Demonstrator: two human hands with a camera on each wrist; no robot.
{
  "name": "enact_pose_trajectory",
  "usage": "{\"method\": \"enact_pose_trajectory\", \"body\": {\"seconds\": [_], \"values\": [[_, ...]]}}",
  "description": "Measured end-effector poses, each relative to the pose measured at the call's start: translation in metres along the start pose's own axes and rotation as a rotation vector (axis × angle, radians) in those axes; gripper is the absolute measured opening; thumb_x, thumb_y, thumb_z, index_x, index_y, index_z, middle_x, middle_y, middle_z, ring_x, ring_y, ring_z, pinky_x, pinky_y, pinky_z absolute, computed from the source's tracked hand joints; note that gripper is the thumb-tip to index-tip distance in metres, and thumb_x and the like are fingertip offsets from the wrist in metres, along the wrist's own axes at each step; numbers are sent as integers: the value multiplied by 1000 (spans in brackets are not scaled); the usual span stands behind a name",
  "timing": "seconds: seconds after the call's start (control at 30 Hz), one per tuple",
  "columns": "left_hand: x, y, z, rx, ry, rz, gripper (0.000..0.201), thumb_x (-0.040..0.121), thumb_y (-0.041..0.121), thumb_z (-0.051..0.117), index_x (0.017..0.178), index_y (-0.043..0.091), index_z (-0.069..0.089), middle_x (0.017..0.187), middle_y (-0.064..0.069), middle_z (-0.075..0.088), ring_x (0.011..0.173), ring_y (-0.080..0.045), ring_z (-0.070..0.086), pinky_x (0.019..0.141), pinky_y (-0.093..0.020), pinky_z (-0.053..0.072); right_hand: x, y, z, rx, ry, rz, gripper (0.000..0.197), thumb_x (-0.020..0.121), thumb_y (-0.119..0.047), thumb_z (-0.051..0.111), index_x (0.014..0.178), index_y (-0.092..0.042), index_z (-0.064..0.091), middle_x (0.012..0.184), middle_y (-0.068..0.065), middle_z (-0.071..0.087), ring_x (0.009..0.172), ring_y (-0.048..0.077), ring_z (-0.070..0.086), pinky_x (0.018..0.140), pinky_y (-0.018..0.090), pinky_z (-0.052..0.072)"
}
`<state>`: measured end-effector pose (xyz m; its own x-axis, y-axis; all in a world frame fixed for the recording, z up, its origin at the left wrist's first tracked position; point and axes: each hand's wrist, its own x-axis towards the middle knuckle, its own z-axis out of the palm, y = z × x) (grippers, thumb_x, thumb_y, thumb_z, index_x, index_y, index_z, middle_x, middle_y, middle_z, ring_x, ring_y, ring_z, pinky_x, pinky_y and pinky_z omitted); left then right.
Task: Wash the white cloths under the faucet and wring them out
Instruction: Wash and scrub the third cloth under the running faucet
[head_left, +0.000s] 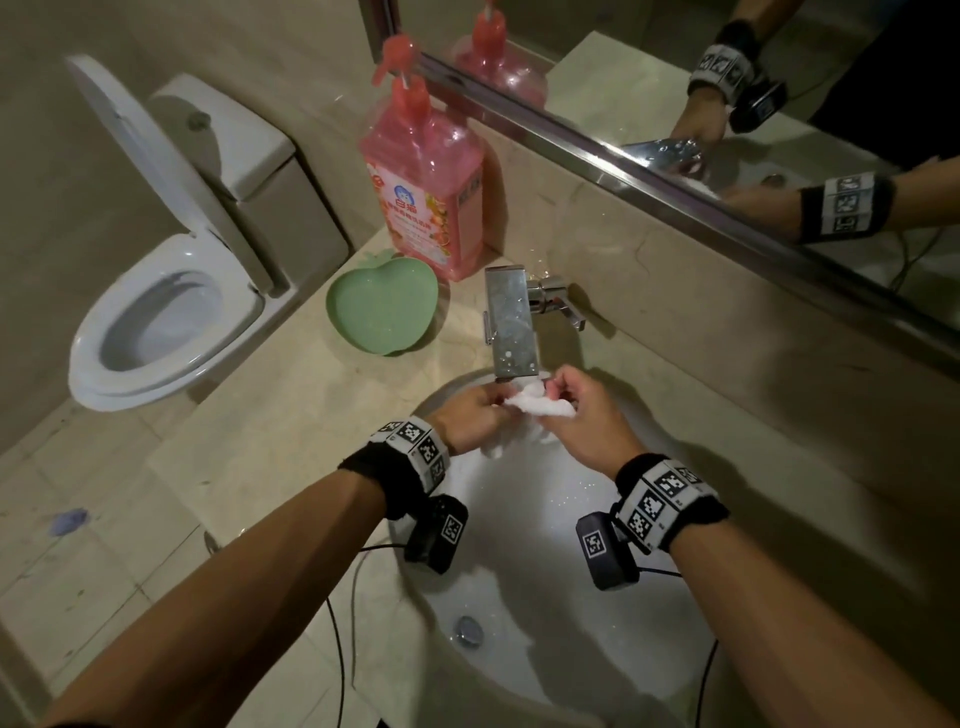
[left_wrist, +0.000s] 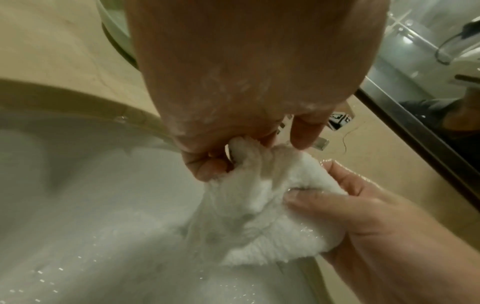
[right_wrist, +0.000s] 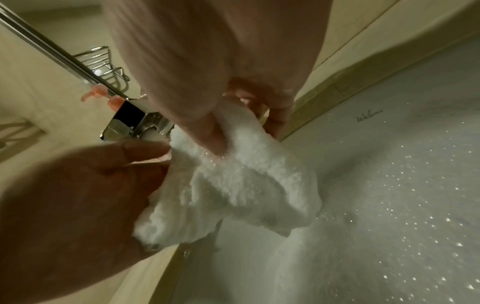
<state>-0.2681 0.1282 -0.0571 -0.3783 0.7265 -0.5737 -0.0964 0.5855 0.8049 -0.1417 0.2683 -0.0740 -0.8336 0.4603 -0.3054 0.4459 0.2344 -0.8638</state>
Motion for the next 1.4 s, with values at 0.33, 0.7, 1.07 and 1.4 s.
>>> {"method": "enact_pose_trajectory", "body": {"seconds": [0.33,0.7,1.07,1.4], "values": [[11,18,2,-79,-60,52,12,79,41,68,83,34,75,73,4,74,59,-10,67,51,-20,52,1,6,4,-73,106,2,33,83,-9,80,80,-32,56,88,-12,67,78,7,64,55,12,46],[30,-4,-20,175,359,30,30,105,31,41,112,7,57,110,-13,67,96,-28,65,86,-44,54,-13,-6,-3,-167,-40,-149,38,85,-3,70,75,-31,46,82,-7,68,73,7,64,60,35,51],[12,-10,-24,47,355,237,10,100,16,51,91,20,50,81,3,56,70,-10,48,67,-27,43,-29,-9,13,-341,-323,-158,20,89,-6,72,103,-19,76,91,-5,72,77,3,61,62,12,39],[3,-31,-15,45,182,210,36,86,-11,57,85,25,59,99,-9,68,102,-32,66,97,-38,51,-2,-22,28,-296,-107,-43,24,85,-20,77,81,-27,54,118,-1,52,100,18,56,79,29,46]]}}
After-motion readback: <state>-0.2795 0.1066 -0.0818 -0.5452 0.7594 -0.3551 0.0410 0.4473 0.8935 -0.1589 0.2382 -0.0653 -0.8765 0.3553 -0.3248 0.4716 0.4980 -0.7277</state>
